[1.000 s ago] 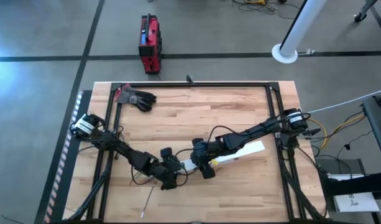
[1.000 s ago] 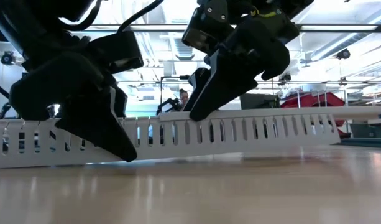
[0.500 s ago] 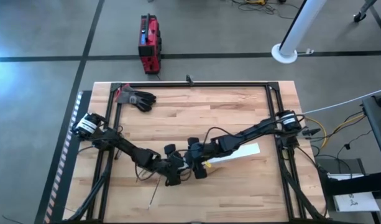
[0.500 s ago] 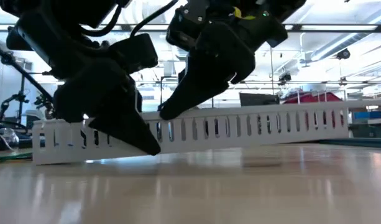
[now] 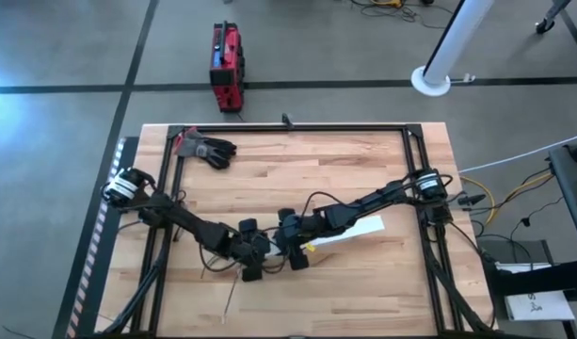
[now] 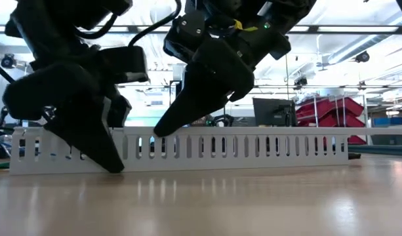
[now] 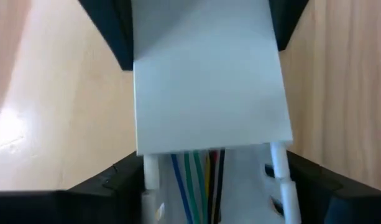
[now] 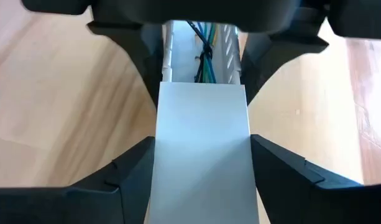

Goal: Ziptie cables
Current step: Close the white cable duct using the white cable duct cover

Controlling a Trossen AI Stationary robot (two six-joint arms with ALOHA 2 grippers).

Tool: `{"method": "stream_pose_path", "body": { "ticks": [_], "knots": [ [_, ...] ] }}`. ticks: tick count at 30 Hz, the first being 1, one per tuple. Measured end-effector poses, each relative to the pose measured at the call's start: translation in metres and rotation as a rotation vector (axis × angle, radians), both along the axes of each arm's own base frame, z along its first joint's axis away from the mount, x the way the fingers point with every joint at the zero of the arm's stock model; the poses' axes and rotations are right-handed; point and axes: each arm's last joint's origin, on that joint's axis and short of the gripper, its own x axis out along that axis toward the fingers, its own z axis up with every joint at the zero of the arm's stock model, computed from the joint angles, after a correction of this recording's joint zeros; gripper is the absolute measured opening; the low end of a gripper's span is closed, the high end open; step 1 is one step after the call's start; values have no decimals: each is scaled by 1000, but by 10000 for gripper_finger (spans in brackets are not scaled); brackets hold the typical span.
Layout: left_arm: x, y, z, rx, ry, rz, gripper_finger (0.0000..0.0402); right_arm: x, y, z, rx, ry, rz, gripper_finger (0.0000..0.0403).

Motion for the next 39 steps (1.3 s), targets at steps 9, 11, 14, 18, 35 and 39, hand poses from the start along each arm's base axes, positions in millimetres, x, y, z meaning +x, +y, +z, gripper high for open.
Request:
{"method": "stream_pose_path", "body": {
  "ticks": [9, 11, 14, 18, 35, 39],
  "knots": [
    [-19, -14, -10, -43, 54, 29, 234, -1, -3, 0, 11, 15, 7, 221],
    [-23, -15, -13, -40, 64, 36, 236, -1, -3, 0, 9, 18, 8, 220],
    [-24, -14, -16, -15, 23, 45, 237, -1, -3, 0, 25, 3, 18, 215],
    [-20, -13, -19, -12, -65, 3, 226, 2, -3, 2, 64, -37, 30, 222],
    [5, 2, 12, 156, -112, -43, 263, 5, -5, 2, 40, -57, 26, 217],
    [6, 0, 40, 107, -66, -7, 301, 5, -9, -4, 48, -38, 5, 221]
  ]
}}
